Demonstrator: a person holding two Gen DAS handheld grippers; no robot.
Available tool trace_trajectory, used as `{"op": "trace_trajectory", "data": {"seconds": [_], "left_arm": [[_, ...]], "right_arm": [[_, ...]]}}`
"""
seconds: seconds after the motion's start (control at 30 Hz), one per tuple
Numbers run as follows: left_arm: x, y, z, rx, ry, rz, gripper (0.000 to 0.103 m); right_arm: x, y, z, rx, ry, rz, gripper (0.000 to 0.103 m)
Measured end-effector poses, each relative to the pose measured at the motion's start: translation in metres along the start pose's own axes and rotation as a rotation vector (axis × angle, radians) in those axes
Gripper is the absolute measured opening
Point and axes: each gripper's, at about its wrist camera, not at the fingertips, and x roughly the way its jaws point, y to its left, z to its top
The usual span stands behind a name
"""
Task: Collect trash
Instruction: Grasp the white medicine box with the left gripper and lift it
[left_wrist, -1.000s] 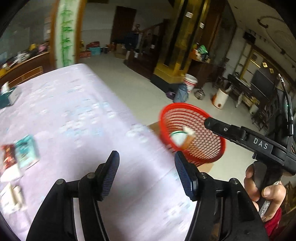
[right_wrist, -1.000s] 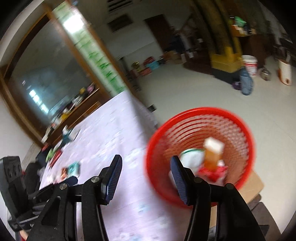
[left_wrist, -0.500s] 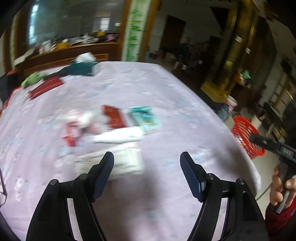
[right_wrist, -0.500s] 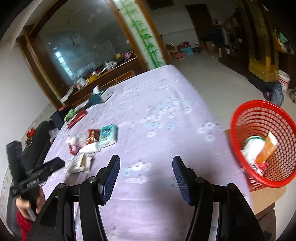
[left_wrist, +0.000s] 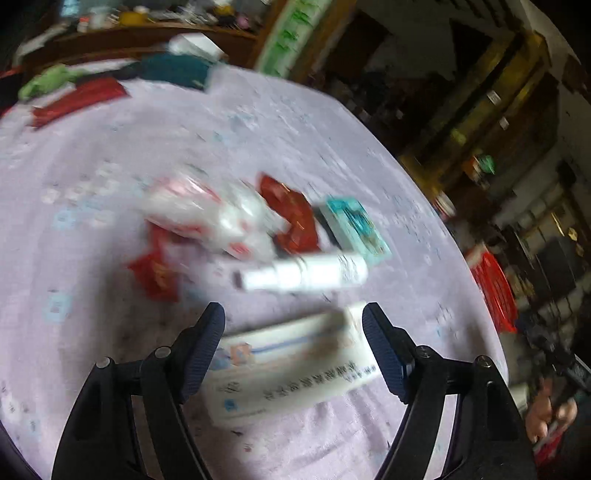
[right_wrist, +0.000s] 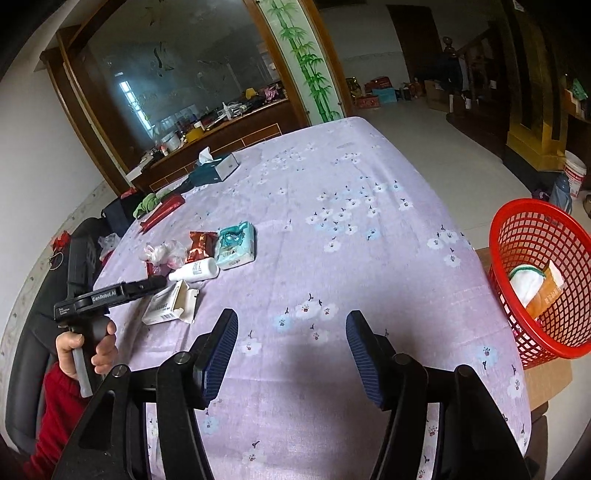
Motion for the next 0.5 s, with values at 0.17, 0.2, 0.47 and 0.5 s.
{"op": "trace_trajectory", "data": {"seconds": [0.17,0.2,0.47,0.5], "left_arm": [[-0.004,-0.016,-0.022,0.071,0.073,-0.056,0.075],[-0.008,-0.022,-0.031,0.099,0.085,-0.071,0.075],[-0.011,-0.071,-0.081,0.245,0.111,-0.011,0.079],[-0.009,-0.076,-0.083,0.258,0.102,0.016,0.079]], "right_arm": [[0.006,0.0,0.0,-0.002,0.009,0.006,0.065],[0.008,-0.001,0.0,0.0,0.013,0.008,0.066],[0.022,-0.002,-0.001,0.016,0.04,0.031,0.066],[0.022,-0.001,-0.001,0.013,0.041,0.031,0.066]]}}
